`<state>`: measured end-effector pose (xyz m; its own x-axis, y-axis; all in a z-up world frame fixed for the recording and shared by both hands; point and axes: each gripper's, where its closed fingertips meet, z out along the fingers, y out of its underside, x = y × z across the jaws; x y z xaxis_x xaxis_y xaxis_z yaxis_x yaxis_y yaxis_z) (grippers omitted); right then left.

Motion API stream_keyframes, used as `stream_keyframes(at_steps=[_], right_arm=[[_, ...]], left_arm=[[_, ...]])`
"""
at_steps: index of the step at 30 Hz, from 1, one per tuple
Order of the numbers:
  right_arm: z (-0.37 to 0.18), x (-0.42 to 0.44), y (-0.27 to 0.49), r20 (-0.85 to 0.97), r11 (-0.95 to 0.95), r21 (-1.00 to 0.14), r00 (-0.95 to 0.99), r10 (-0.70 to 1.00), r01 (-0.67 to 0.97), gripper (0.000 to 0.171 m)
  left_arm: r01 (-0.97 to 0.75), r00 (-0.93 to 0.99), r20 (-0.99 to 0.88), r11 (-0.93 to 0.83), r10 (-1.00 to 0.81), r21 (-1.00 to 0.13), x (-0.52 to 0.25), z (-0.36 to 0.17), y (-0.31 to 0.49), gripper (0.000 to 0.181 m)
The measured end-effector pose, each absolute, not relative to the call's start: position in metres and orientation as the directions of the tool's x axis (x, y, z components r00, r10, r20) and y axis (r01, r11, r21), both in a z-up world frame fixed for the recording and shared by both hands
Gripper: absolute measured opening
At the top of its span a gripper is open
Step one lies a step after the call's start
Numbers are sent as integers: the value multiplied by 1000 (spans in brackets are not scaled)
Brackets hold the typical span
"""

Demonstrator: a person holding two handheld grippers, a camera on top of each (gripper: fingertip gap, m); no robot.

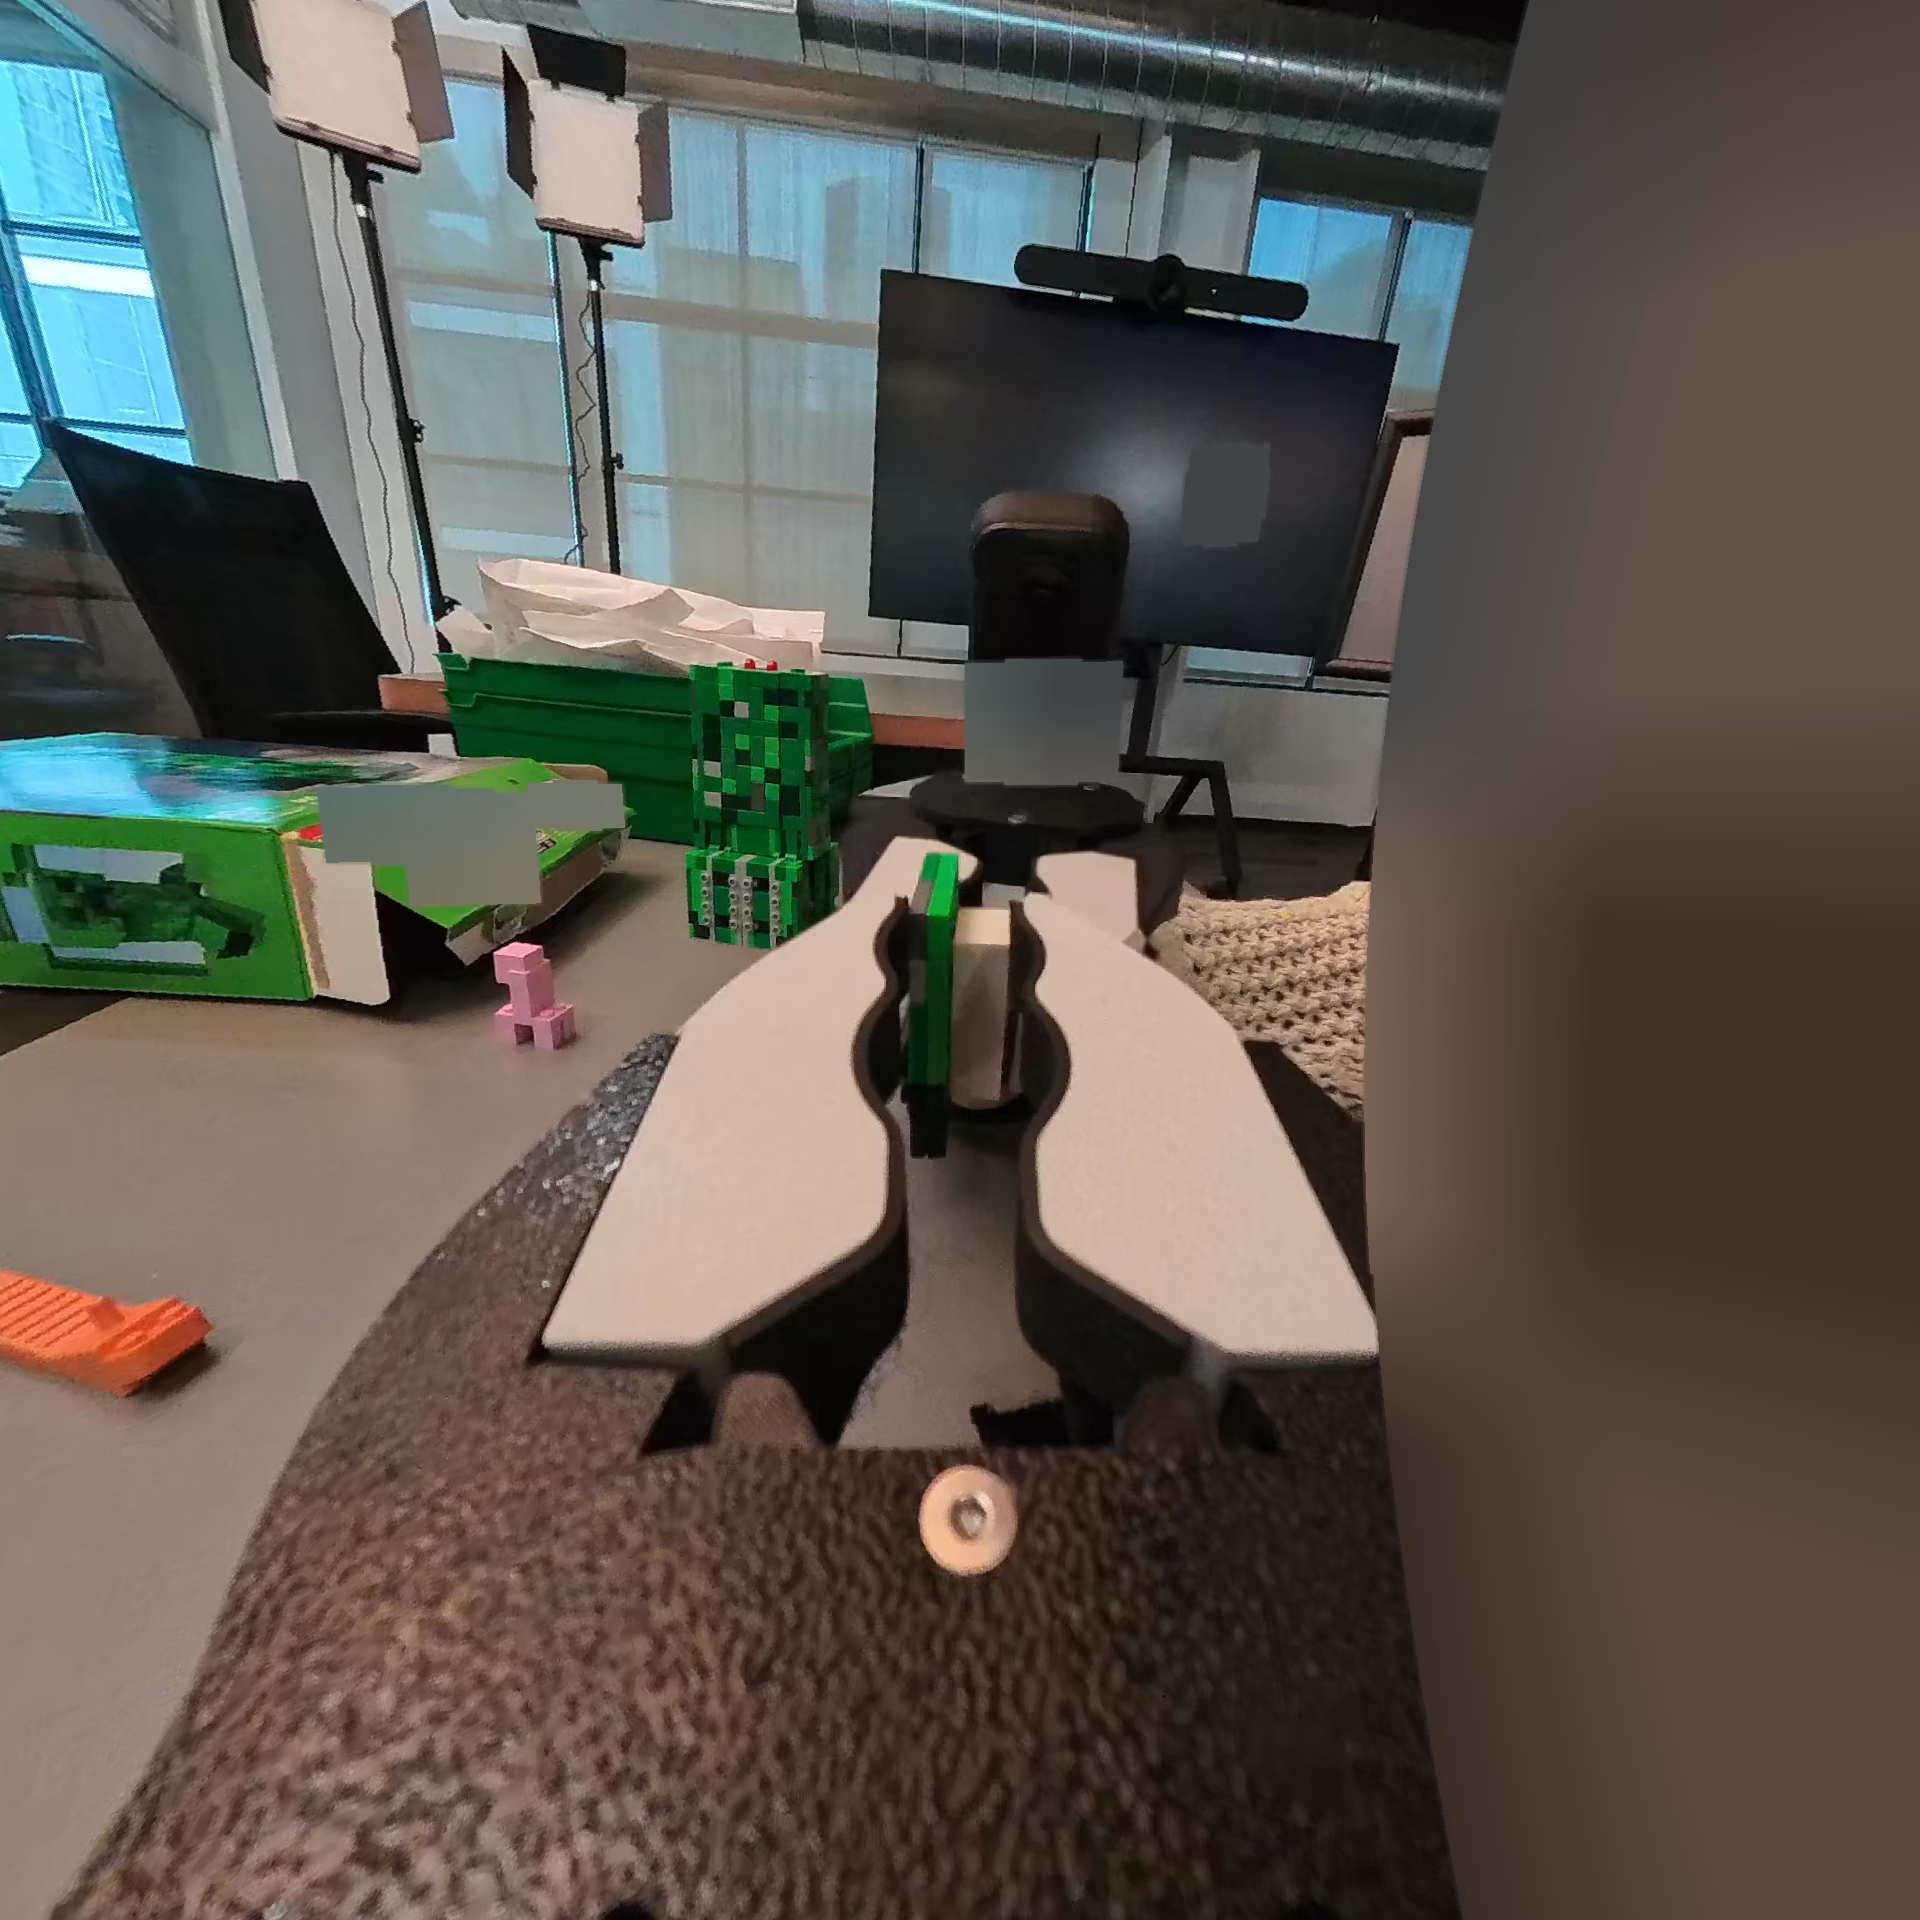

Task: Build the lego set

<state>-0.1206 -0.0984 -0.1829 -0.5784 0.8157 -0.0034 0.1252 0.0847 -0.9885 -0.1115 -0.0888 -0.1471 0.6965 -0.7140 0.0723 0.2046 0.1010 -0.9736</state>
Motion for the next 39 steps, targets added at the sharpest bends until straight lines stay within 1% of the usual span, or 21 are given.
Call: stream_keyframes(at_steps=[1,4,5,6,7,8,9,10,11,14,16,19,23,26,28,30,33,36,39], right_arm=[[-183,-121,-98,-4,85,-988,-578,816,127,19],[-184,-120,-92,18,122,-981,-555,831,151,18],[-187,-120,-86,54,161,-974,-527,848,160,18],[-190,-122,-79,108,216,-961,-486,867,171,18],[-195,-122,-70,174,284,-939,-445,878,192,18],[-199,-122,-62,246,355,-910,-409,879,215,18],[-203,-122,-55,326,430,-871,-376,867,236,18],[-208,-121,-50,409,510,-821,-359,839,257,18],[-213,-120,-46,486,585,-762,-352,800,278,18],[-226,-119,-40,669,761,-568,-362,649,314,18],[-232,-120,-42,731,822,-477,-380,567,310,18],[-231,-122,-48,769,857,-430,-383,512,283,18],[-233,-122,-52,770,867,-416,-401,496,273,18],[-236,-123,-52,765,862,-421,-401,504,282,19],[-232,-125,-51,762,846,-455,-371,531,277,20],[-222,-128,-50,740,804,-535,-314,594,259,29],[-203,-128,-40,659,696,-681,-224,718,228,35],[-188,-126,-22,561,572,-797,-112,820,192,29],[-176,-123,-6,470,467,-872,-18,883,145,28]], left_arm=[[206,697,73,101,-713,-973,-112,-147,-89,17],[191,722,68,104,-689,-976,-113,-148,-86,21],[156,753,43,115,-657,-981,-115,-150,-83,33],[61,817,-16,114,-577,-992,-121,-156,-76,55],[-87,871,-128,107,-474,-990,-129,-164,-70,68],[-243,880,-264,102,-396,-965,-134,-171,-67,71],[-379,845,-388,98,-368,-920,-132,-178,-67,69],[-477,798,-472,86,-375,-875,-128,-186,-68,61],[-538,762,-518,67,-389,-840,-124,-195,-68,55],[-642,688,-606,54,-399,-765,-115,-206,-66,47],[-685,652,-645,54,-399,-726,-113,-210,-67,44],[-742,614,-684,9,-393,-671,-117,-220,-63,40],[-787,565,-733,19,-379,-617,-117,-222,-63,19],[-789,567,-725,-7,-392,-614,-118,-224,-63,18],[-776,587,-713,-16,-383,-631,-120,-222,-63,17],[-740,631,-685,-16,-365,-673,-123,-216,-63,17],[-674,701,-638,-5,-318,-739,-132,-205,-63,17],[-652,726,-629,16,-278,-758,-139,-197,-65,17],[-664,721,-650,33,-240,-747,-142,-192,-66,17]])
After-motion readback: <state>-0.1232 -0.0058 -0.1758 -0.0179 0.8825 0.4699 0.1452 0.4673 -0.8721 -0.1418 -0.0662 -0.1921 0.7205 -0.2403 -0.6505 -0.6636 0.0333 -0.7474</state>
